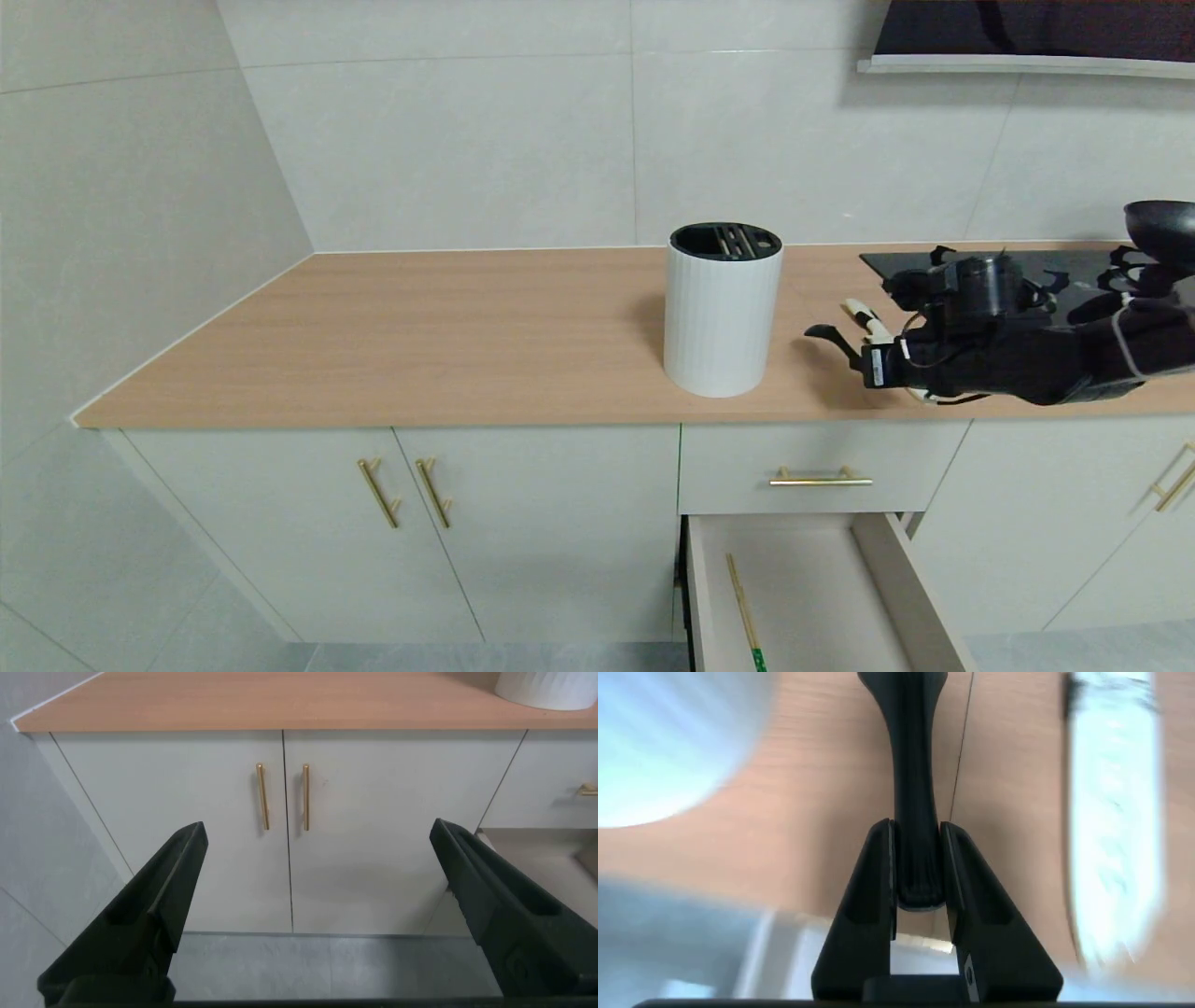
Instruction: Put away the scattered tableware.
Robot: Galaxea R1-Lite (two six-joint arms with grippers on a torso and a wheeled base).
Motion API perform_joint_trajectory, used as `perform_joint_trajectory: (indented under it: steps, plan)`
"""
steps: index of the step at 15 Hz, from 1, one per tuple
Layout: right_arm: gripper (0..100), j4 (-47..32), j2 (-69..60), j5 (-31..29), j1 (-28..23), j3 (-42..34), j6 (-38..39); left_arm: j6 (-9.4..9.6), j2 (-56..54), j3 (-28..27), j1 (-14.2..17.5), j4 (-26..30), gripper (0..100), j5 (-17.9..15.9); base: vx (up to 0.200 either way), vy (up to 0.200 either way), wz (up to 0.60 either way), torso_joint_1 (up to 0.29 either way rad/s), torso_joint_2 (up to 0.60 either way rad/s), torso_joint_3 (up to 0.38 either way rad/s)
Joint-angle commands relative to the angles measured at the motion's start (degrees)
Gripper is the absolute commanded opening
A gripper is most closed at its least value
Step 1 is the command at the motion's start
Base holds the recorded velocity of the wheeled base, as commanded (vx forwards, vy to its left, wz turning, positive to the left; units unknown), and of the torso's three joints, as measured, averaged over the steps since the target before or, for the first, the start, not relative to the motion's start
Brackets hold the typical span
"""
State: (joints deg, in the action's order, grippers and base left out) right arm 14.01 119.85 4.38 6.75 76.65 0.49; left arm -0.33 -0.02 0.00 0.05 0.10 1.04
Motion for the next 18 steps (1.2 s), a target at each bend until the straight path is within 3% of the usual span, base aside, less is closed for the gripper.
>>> perform_joint_trajectory:
  steps: [1,7,12,18]
  plan:
    - [0,-6.6,-15.2,-0.2,1.2,-6.3,2.4,-0.02,0.0,0.0,0.0,0.0,100,0.0,0.0,0.0,0.0,0.0,0.0,0.0]
    - [0,-11.0,-35.6,0.3,2.7,-23.9,4.6,-0.02,0.0,0.0,0.0,0.0,100,0.0,0.0,0.0,0.0,0.0,0.0,0.0]
    - [0,-11.1,-39.1,-0.7,2.5,-30.2,4.5,-0.02,0.0,0.0,0.0,0.0,100,0.0,0.0,0.0,0.0,0.0,0.0,0.0]
    - [0,-8.6,-32.9,-0.8,1.1,-32.9,2.5,-0.02,0.0,0.0,0.0,0.0,100,0.0,0.0,0.0,0.0,0.0,0.0,0.0]
